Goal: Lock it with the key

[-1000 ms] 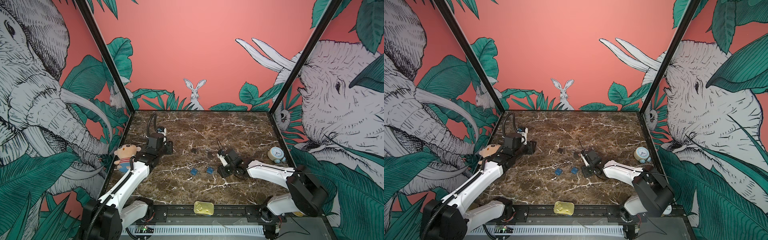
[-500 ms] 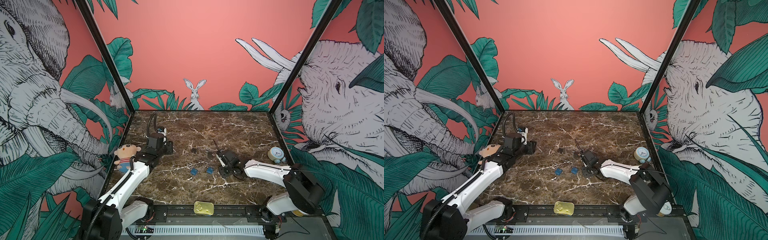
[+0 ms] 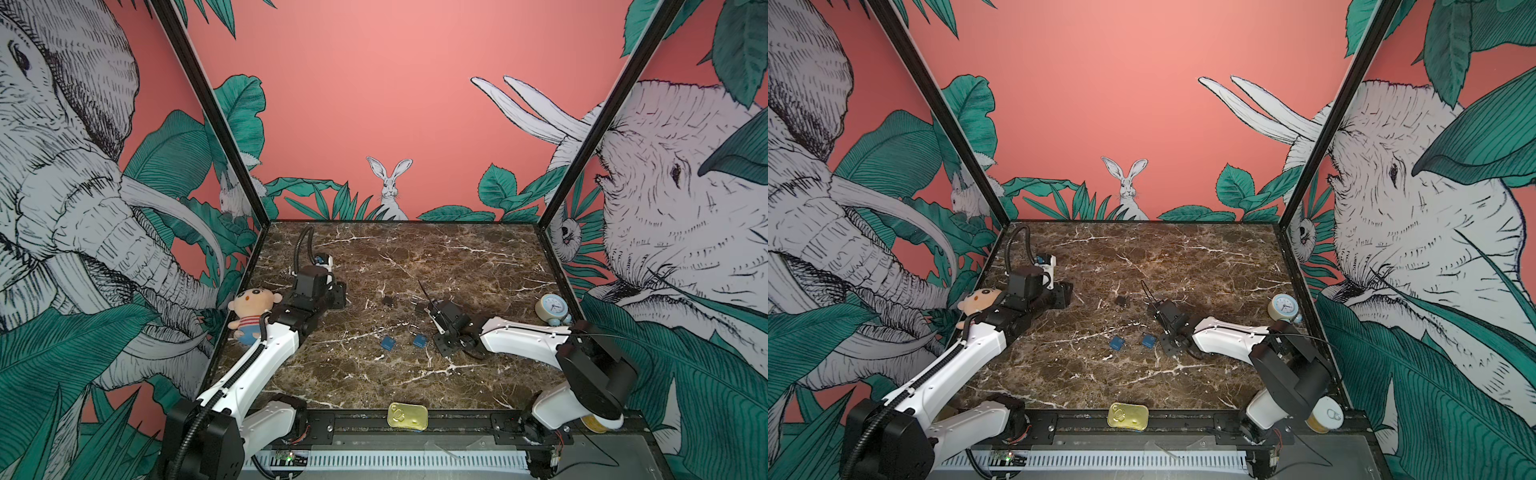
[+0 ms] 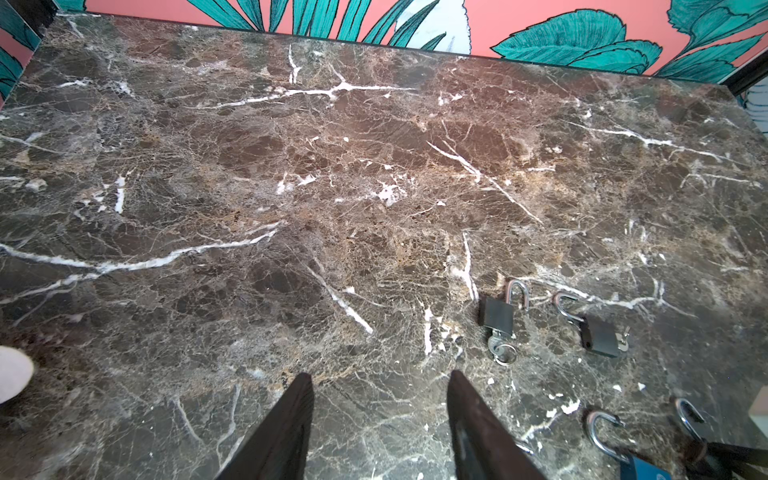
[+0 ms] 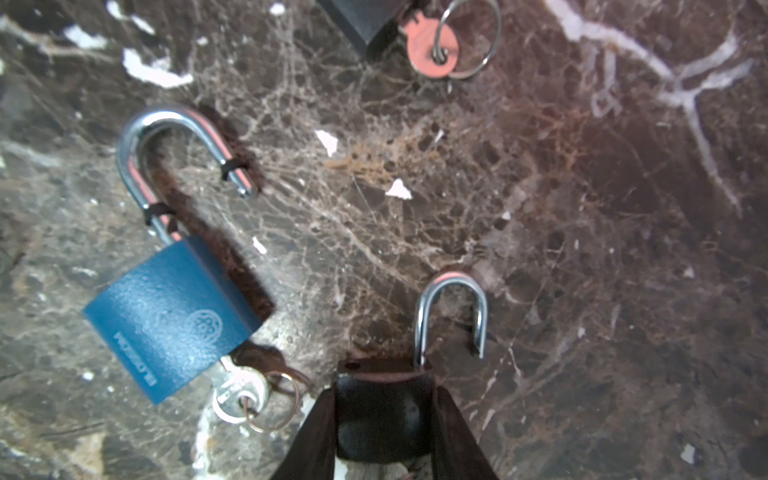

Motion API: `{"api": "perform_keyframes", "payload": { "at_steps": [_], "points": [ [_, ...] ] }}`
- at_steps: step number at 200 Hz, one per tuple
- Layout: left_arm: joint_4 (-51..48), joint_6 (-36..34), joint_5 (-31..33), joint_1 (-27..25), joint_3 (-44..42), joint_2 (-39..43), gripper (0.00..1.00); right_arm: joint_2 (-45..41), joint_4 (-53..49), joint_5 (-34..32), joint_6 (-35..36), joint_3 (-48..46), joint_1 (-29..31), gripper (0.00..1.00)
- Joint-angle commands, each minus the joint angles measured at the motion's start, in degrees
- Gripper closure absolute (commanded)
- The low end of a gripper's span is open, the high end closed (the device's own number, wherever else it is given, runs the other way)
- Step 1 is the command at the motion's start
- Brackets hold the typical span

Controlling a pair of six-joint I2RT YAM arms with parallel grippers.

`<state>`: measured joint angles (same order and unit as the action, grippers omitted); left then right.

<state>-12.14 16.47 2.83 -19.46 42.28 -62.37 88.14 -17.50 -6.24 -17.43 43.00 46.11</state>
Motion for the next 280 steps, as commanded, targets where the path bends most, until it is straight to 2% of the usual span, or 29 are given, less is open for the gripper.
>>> {"api": "perform_keyframes", "payload": {
  "at_steps": [1,38,92,143,164,186,221,280],
  "points": [
    [-0.9,-0.7,0.6,-0.2,0.8,0.6,0.46,1.2,-2.0,-1.8,0.3,0.2,0.6,0.72],
    [-4.2,-2.0,-1.6,-0.2,2.8,0.4,0.46,-1.1,-4.8,-2.6,1.5,2.8,0.7,0.83],
    [-13.4,-3.5,-7.3,-1.4,8.7,0.5,0.46,-6.2,-10.2,-1.1,4.5,10.0,0.7,0.86],
    [-17.7,-1.2,-12.5,-7.3,11.5,-2.9,0.47,-9.1,-13.4,-1.0,7.8,15.7,0.7,0.87],
    [-14.9,2.4,-17.4,-9.5,10.6,-5.2,0.49,-10.5,-13.3,0.1,8.2,16.5,0.7,0.88],
    [-8.6,6.6,-22.1,-12.4,8.8,-7.4,0.56,-11.4,-12.9,1.2,8.3,16.9,0.7,0.89],
    [-1.1,10.7,-24.6,-16.2,9.1,-11.2,0.56,-12.1,-11.7,3.7,7.8,16.5,0.7,0.89],
    [14.3,18.9,-30.0,-18.1,8.2,-18.1,0.56,-12.7,-9.6,6.2,6.5,15.9,0.8,0.89]
  ]
}}
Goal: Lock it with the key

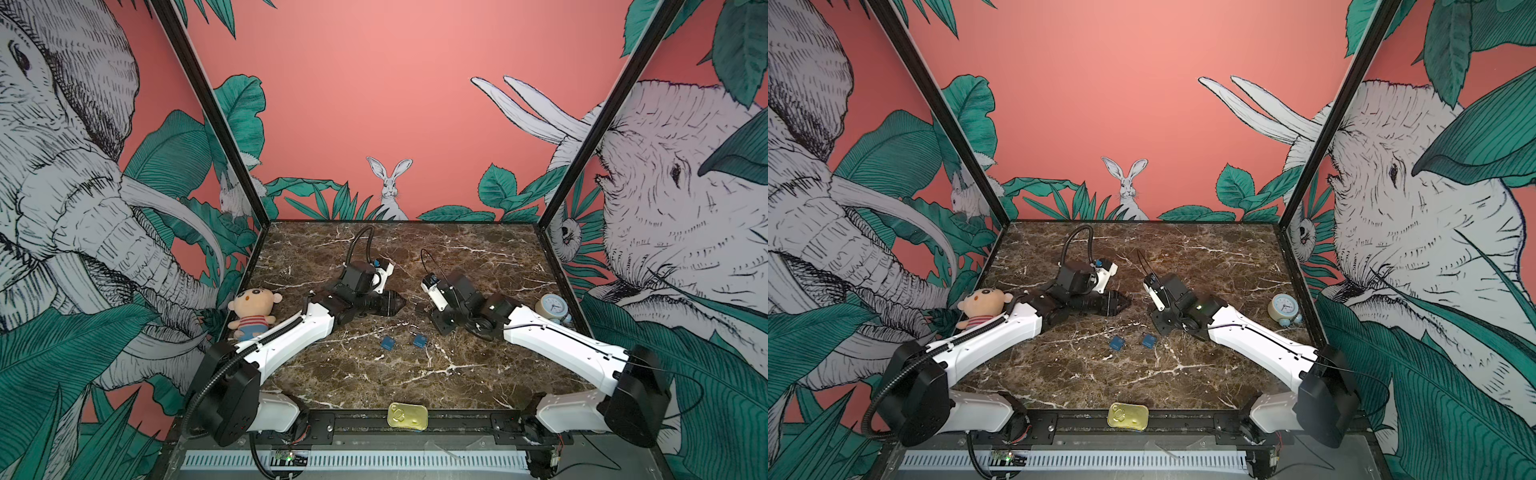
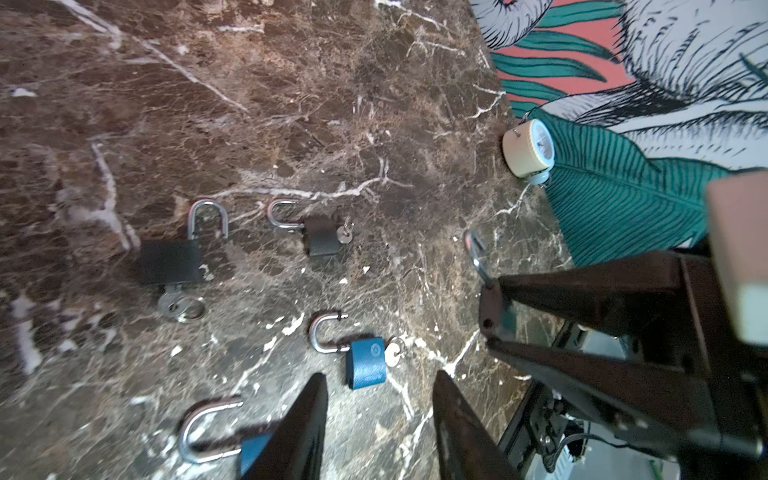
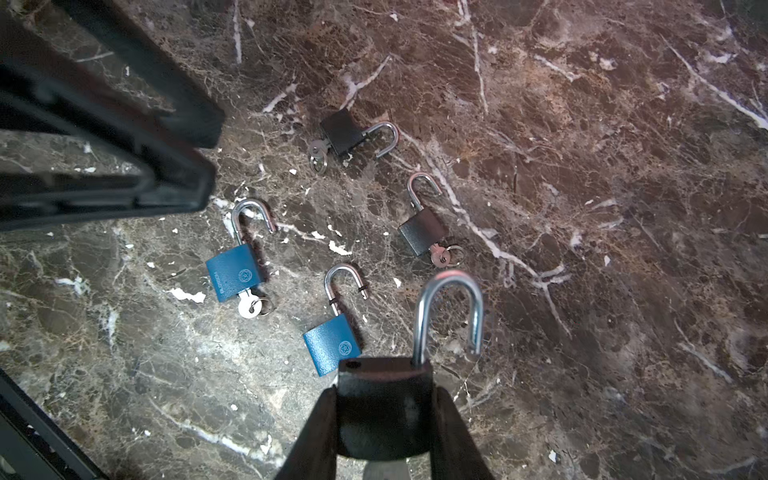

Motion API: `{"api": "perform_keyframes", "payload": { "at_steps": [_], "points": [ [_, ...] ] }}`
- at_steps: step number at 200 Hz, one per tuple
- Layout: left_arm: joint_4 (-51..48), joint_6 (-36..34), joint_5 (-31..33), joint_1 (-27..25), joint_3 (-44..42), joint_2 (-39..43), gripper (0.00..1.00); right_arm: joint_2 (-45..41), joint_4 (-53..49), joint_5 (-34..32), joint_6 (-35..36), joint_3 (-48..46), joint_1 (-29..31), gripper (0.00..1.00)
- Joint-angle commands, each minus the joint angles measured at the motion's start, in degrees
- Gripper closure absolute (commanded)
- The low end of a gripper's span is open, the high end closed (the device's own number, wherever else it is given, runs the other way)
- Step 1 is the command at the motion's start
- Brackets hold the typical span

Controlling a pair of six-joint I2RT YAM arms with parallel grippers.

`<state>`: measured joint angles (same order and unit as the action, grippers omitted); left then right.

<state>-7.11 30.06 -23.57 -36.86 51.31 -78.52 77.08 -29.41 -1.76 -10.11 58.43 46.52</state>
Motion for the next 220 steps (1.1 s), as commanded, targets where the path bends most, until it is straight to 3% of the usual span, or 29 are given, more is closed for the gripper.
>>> {"api": "perform_keyframes", "payload": {
  "at_steps": [1,85,220],
  "points": [
    [9.5,5.4,-3.7,-0.7,-0.8,-2.2,0.56,-1.6,2.4,1.7,-0.9,0.4,0.4,0.89],
    [19.9,10.9,-7.9,-2.9,2.8,-11.0,0.57,-1.3,3.3,1.8,-1.4,0.9,0.7,0.89],
    [21.9,11.9,-9.4,-5.1,5.8,-15.1,0.68,-1.1,3.4,1.8,-1.5,1.4,0.9,0.89]
  ]
}}
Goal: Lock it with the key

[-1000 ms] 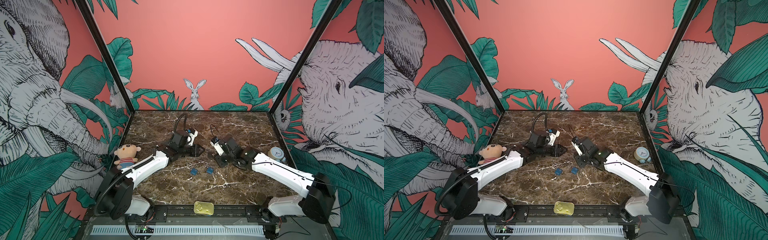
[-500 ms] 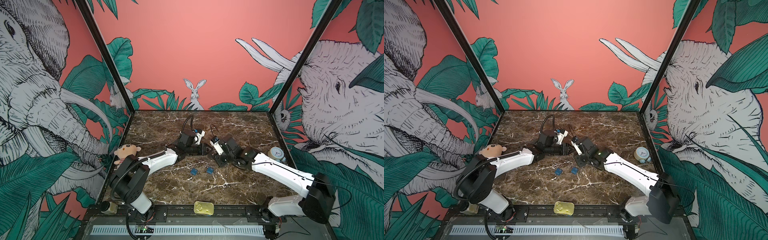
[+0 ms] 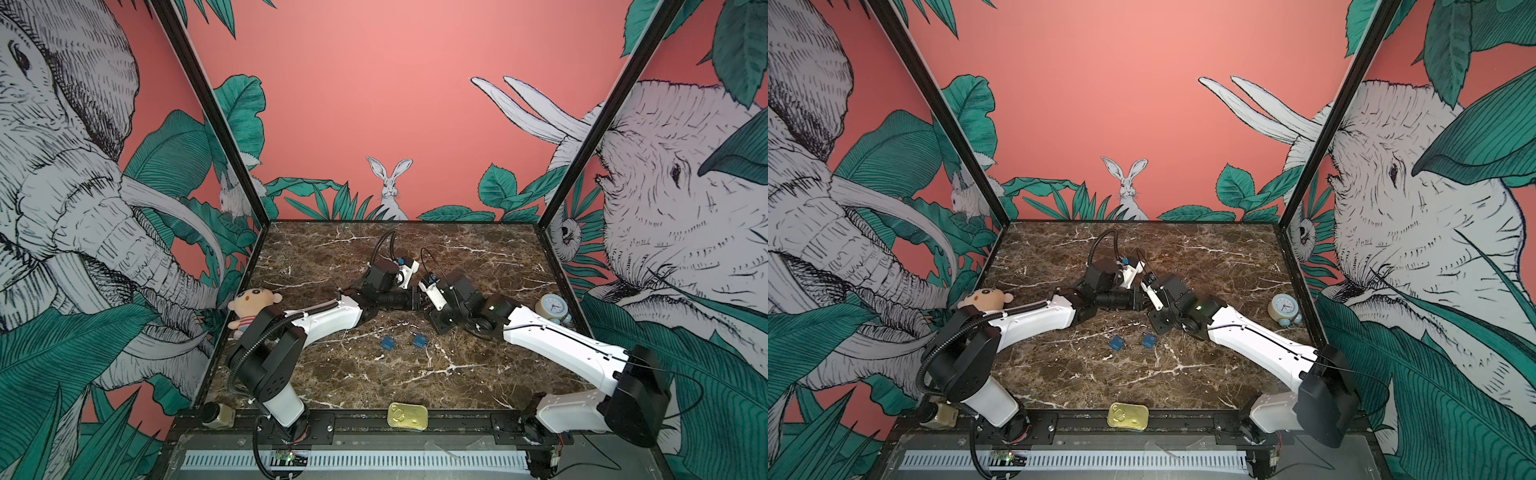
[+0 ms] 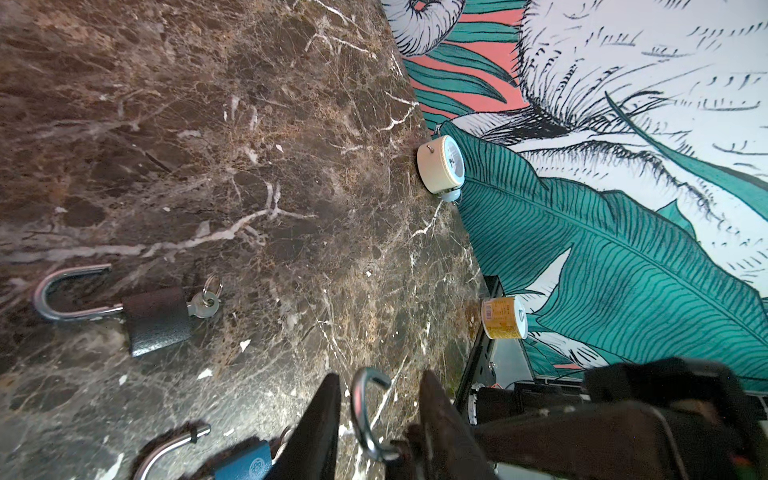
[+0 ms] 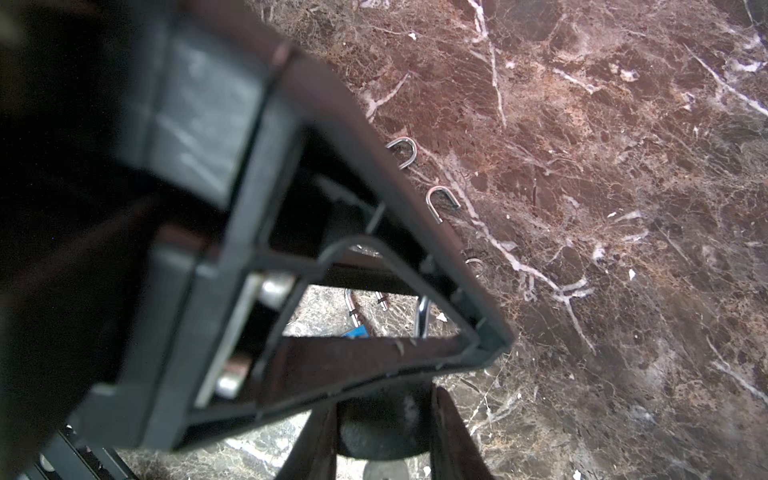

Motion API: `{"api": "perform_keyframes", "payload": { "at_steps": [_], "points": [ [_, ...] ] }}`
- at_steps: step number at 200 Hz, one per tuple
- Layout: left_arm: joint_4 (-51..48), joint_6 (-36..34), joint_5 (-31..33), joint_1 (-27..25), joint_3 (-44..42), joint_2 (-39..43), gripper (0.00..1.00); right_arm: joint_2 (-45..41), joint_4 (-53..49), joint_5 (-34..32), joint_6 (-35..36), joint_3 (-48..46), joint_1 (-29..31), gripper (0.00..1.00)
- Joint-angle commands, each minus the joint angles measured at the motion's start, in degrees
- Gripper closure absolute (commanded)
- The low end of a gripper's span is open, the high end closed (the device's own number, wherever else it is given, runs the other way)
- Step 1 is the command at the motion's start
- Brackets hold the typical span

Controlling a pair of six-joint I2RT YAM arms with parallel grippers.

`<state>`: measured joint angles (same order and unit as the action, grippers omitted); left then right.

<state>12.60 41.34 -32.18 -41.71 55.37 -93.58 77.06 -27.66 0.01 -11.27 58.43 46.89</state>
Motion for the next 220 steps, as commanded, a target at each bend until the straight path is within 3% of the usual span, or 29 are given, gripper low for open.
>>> {"api": "perform_keyframes", "payload": {
  "at_steps": [1,220],
  "points": [
    [2.2,0.6,-0.8,-0.2,1.7,0.0,0.68,-1.1,1.7,0.1,-0.4,1.4,0.5,0.89],
    [3.0,2.0,-1.6,-0.6,2.0,-2.0,0.89,-1.7,1.8,-0.6,-0.5,1.8,0.8,0.89]
  ]
}}
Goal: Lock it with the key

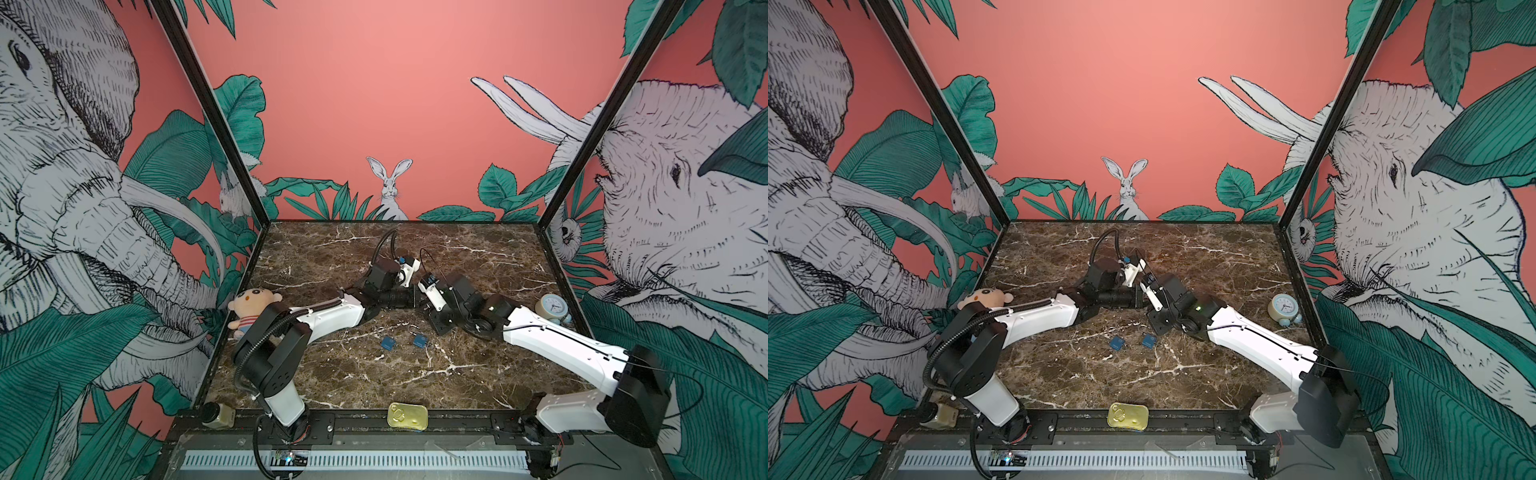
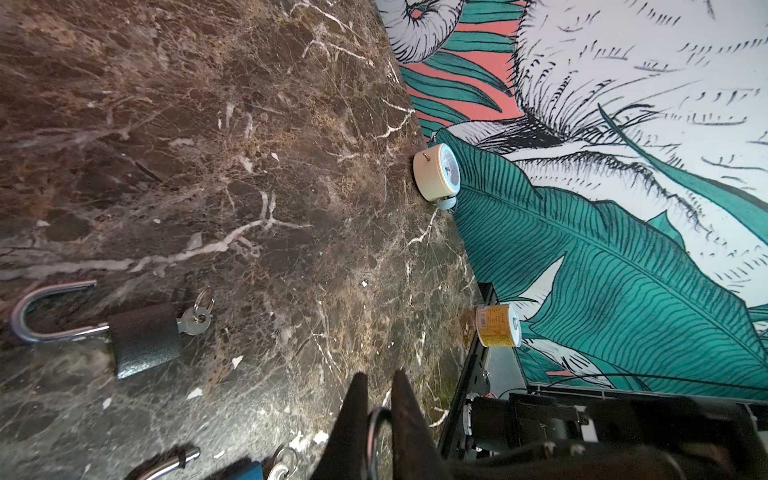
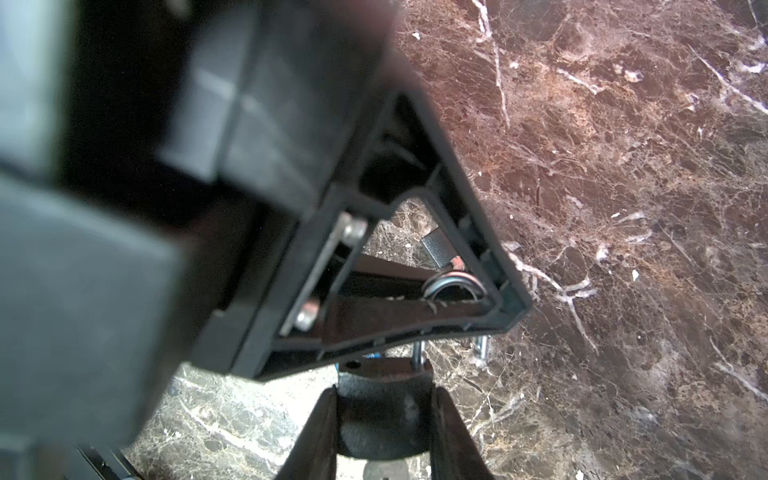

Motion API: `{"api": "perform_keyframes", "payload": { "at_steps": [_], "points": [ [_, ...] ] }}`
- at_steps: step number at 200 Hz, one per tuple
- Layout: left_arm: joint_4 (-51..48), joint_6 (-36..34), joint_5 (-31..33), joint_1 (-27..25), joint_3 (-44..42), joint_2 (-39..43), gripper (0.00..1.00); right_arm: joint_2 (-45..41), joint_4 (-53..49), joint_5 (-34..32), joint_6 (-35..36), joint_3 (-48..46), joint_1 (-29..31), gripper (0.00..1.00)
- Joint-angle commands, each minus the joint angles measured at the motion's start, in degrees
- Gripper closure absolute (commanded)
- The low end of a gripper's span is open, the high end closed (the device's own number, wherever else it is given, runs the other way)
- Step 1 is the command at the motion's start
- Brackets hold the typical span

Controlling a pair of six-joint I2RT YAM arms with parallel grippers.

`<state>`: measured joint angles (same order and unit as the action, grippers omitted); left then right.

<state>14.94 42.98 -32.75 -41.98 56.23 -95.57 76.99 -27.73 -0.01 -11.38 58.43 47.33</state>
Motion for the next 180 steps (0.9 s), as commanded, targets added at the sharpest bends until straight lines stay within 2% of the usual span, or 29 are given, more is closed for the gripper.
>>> {"api": "perform_keyframes", "payload": {
  "at_steps": [1,14,24,62,67,79,85,99,107,146,180],
  "points": [
    [0.7,0.3,-1.0,-0.3,1.2,-0.1,0.89,-1.7,1.8,-0.5,-0.3,1.8,0.4,0.9],
    [0.6,0.4,-1.1,-0.3,1.2,-0.1,0.92,-1.9,1.9,-0.5,-0.5,1.8,0.4,0.89],
    [0.5,0.4,-1.1,-0.3,1.2,-0.1,1.0,-1.9,2.0,-0.5,-0.5,1.8,0.4,0.9],
    [0.4,0.8,-1.1,-0.3,1.1,-0.3,1.0,-2.8,2.7,-0.5,-1.1,1.4,0.4,0.89],
    [0.5,0.8,-1.0,-0.3,1.1,-0.3,1.0,-2.9,2.9,-0.5,-1.2,1.3,0.4,0.85],
    [0.8,1.4,-0.5,-0.2,1.0,-0.2,1.0,-3.1,3.1,-0.3,-1.5,1.0,0.5,0.6],
    [1.0,1.8,-0.3,-0.3,1.1,-0.1,1.0,-3.4,3.3,0.1,-1.9,0.8,0.4,0.53],
    [1.6,2.6,0.1,-0.3,1.3,0.0,1.0,-4.9,4.2,0.2,-2.9,-0.2,0.4,0.43],
    [1.8,3.2,0.4,-0.3,1.7,0.1,1.0,-6.1,4.7,0.0,-3.4,-0.8,0.3,0.4],
    [2.7,6.4,2.2,-0.3,4.0,0.3,1.0,-12.6,7.9,-2.0,-5.2,-5.0,-0.6,0.37],
    [0.8,9.8,2.6,-0.3,7.0,-0.1,1.0,-16.9,11.6,-1.9,-5.6,-9.5,-4.1,0.43]
  ]
}}
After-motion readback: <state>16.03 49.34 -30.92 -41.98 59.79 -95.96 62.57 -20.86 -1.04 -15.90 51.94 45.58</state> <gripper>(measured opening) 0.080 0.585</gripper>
